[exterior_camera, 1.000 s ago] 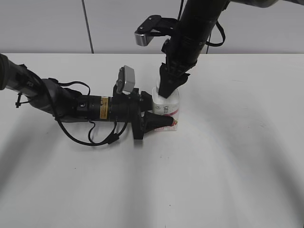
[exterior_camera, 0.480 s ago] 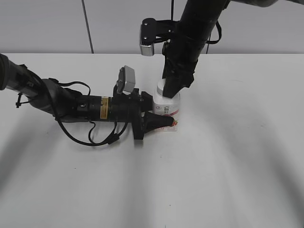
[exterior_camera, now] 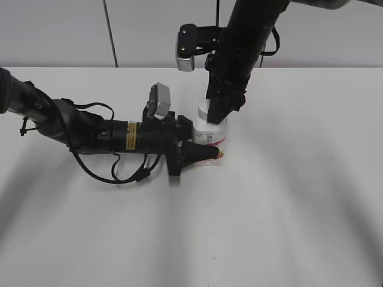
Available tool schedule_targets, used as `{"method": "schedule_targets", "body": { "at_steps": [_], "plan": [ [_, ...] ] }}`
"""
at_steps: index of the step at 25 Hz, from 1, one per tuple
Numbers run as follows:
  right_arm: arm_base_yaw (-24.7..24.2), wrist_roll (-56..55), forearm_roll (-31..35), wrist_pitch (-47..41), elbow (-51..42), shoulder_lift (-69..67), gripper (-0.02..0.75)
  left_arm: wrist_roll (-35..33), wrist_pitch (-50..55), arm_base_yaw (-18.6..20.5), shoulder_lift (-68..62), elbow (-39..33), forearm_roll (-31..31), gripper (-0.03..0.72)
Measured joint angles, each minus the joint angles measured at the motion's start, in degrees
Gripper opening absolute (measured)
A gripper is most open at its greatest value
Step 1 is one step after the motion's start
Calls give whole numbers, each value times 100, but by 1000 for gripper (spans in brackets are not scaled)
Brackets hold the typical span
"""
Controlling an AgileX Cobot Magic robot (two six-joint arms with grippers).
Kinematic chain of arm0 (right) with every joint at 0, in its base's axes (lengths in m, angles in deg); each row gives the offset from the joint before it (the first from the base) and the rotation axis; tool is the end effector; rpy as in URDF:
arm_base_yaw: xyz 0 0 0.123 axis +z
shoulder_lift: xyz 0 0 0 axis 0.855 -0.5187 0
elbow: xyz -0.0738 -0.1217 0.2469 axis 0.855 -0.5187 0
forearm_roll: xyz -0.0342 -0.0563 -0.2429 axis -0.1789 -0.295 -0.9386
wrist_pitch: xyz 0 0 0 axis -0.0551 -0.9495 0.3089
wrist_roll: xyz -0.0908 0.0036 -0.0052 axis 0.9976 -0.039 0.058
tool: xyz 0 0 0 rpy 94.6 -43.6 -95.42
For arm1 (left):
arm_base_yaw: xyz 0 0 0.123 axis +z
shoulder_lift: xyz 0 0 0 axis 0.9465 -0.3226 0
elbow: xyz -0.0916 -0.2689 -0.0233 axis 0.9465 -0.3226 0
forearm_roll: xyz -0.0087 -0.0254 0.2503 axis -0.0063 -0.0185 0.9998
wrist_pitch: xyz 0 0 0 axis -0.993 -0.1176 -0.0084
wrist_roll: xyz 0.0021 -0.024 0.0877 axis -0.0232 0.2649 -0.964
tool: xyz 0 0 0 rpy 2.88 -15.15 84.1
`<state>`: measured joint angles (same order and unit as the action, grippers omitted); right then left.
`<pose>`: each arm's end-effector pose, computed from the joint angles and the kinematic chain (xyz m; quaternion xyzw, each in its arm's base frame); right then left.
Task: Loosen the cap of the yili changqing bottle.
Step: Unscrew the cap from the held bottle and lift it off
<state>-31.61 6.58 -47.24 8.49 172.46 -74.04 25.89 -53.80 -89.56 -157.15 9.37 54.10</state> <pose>0.4019 0.2329 0.2117 -0.7184 0.6773 0.0956 0.1269 0.3915 -0.2176 0.0374 0.5184 0.5837 -0.4510 0.4327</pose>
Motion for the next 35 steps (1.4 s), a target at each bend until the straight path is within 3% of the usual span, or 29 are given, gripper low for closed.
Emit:
{"method": "schedule_targets", "body": {
  "at_steps": [8,16,21,27,35],
  "plan": [
    [4,-139,131,-44,0,0,561,34,0,0,0,0,-12,398],
    [4,-712,299,-61,158,100,582,47,-6,0,-5,0,-22,398],
    [4,-2457,305,-39,259,243,583,52,-10,0,-5,0,-22,398],
    [4,-5442,181,-57,259,257,583,52,-10,0,-5,0,-22,398],
    [4,-7389,114,-71,259,239,583,52,-10,0,-5,0,-22,398]
  ]
}}
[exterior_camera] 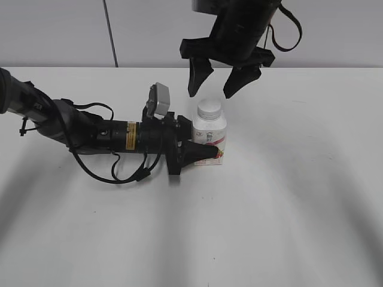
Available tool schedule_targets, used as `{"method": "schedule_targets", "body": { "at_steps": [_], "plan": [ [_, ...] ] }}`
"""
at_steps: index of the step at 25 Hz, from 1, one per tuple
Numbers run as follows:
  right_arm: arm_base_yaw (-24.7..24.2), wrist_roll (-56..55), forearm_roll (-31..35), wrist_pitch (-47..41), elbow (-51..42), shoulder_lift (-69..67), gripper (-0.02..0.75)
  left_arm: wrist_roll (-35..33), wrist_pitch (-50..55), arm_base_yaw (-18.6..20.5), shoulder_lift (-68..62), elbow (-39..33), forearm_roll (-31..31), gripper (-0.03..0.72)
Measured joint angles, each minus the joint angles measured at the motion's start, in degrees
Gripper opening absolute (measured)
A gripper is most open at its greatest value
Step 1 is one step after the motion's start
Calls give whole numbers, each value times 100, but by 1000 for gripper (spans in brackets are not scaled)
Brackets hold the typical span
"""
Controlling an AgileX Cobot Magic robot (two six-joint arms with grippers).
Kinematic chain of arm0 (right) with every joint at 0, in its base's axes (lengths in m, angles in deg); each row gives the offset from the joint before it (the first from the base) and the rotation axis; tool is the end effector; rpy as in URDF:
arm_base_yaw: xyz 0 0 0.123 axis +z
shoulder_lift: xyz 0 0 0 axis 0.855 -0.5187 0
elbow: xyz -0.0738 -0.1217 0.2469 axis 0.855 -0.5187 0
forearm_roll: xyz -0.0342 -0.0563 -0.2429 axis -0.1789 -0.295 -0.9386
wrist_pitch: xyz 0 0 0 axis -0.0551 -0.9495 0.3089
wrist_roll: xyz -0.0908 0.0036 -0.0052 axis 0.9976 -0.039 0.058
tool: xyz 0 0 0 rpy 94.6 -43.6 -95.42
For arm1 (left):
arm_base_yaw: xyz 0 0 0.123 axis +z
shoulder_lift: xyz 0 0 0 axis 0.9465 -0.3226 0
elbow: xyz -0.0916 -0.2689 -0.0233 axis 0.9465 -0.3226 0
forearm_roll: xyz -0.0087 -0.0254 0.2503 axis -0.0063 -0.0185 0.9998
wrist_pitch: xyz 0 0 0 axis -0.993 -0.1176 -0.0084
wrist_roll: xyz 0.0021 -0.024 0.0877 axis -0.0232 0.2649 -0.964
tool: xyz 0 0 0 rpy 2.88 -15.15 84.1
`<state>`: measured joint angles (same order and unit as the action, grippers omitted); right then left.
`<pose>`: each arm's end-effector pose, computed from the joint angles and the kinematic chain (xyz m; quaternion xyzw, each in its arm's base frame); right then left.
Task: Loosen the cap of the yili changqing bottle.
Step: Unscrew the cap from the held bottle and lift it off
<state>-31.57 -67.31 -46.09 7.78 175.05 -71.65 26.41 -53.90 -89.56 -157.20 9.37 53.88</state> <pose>0.4003 0.2344 0.2435 -0.1706 0.9670 0.1733 0.0763 0.3916 -0.2176 0.0373 0.5140 0.5863 -0.4538 0.4315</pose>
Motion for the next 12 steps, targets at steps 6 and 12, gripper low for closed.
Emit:
{"method": "schedule_targets", "body": {
  "at_steps": [6,12],
  "plan": [
    [0,-605,-23,5,0,-140,583,0,0,0,0,0,0,397],
    [0,-736,-29,-1,0,-380,584,0,0,0,0,0,0,397]
  ]
}}
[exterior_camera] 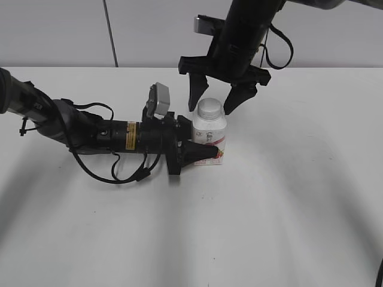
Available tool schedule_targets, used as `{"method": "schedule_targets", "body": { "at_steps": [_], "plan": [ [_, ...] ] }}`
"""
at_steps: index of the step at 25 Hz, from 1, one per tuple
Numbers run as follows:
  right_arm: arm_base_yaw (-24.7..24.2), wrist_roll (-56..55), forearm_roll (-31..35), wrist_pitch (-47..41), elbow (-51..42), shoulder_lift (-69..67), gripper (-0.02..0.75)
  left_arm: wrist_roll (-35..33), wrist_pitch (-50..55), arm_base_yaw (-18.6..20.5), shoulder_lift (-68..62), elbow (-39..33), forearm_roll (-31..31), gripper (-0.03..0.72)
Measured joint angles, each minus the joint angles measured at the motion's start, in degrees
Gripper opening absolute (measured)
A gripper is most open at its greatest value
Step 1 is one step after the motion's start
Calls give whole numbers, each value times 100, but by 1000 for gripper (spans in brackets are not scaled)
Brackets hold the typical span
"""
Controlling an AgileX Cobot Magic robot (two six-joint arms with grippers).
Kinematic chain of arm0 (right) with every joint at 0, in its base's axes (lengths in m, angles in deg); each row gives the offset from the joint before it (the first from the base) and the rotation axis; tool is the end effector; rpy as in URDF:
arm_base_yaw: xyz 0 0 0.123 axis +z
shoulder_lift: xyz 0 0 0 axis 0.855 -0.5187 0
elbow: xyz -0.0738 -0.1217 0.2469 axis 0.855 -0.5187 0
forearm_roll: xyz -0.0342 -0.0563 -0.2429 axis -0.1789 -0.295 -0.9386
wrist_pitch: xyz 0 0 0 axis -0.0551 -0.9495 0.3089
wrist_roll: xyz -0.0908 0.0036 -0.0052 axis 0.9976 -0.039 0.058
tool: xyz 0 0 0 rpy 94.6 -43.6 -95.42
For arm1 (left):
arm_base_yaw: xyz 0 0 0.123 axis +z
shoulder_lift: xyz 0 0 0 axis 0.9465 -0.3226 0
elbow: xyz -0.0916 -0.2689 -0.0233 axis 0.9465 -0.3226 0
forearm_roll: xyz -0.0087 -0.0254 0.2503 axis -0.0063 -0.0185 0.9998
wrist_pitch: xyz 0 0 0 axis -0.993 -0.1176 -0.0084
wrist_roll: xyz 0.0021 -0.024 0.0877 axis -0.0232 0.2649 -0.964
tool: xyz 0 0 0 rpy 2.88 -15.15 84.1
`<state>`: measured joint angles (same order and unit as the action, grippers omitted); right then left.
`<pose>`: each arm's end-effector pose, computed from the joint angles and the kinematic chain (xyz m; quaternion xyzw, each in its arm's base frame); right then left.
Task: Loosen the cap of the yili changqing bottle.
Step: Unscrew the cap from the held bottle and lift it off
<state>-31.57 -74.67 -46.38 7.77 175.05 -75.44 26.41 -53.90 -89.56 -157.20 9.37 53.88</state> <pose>0.4066 0.2372 0.2125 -0.1046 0.9803 0.1639 0.0353 0.3916 -0.2176 0.0373 0.5140 0.5863 -0.4538 0.4315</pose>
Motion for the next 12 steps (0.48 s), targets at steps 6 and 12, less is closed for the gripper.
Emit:
{"method": "schedule_targets", "body": {
  "at_steps": [6,12],
  "plan": [
    [0,-12,0,0,0,-54,584,0,0,0,0,0,0,397],
    [0,-22,-11,0,0,-54,500,0,0,0,0,0,0,397]
  ]
}}
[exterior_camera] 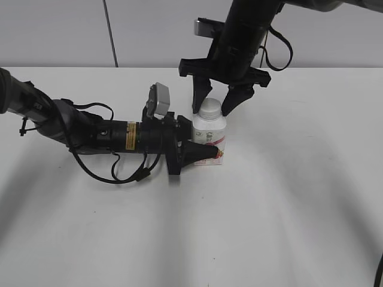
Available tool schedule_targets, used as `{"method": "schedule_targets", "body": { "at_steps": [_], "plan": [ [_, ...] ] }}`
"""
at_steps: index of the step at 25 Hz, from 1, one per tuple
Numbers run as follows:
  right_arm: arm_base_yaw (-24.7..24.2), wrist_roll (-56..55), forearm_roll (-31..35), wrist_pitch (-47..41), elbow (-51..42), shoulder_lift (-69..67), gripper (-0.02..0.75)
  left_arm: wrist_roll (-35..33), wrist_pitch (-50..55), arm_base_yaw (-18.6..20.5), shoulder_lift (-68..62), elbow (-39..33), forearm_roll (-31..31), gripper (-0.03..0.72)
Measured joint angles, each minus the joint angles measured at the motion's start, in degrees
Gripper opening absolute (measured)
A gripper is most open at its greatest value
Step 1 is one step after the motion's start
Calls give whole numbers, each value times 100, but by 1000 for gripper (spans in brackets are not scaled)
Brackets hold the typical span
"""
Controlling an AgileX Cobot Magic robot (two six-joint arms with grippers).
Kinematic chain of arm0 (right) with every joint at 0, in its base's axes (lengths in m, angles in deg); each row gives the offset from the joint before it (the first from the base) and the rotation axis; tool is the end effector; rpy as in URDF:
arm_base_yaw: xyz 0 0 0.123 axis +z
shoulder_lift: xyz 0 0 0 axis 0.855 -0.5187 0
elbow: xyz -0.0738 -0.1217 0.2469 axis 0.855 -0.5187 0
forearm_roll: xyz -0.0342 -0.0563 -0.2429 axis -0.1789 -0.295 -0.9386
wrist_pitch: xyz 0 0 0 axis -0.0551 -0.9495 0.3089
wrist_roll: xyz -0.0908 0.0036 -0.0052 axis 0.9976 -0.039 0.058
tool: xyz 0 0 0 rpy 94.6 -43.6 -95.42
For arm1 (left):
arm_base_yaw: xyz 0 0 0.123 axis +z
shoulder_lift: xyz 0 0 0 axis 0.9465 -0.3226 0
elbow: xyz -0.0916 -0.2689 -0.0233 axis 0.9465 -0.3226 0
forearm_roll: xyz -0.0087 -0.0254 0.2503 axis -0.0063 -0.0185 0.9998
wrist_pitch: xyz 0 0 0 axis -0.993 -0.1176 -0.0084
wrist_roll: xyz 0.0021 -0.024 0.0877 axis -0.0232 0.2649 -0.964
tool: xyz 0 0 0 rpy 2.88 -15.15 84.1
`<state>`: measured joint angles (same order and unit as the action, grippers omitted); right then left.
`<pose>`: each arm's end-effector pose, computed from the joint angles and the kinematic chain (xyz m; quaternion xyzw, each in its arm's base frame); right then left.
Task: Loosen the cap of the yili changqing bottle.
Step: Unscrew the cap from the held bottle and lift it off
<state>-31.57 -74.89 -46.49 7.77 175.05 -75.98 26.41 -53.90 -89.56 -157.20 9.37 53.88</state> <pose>0.4074 0.2374 0.2080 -0.1024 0.9811 0.1614 0.0310 0.3916 -0.2176 0.0373 0.5140 0.5863 -0.4538 0.4315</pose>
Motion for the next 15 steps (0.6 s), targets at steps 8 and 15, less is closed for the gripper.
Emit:
{"method": "schedule_targets", "body": {
  "at_steps": [8,15],
  "plan": [
    [0,0,-48,-39,17,0,405,0,10,0,0,0,0,397],
    [0,30,-50,-39,21,0,405,0,10,0,0,0,0,397]
  ]
}}
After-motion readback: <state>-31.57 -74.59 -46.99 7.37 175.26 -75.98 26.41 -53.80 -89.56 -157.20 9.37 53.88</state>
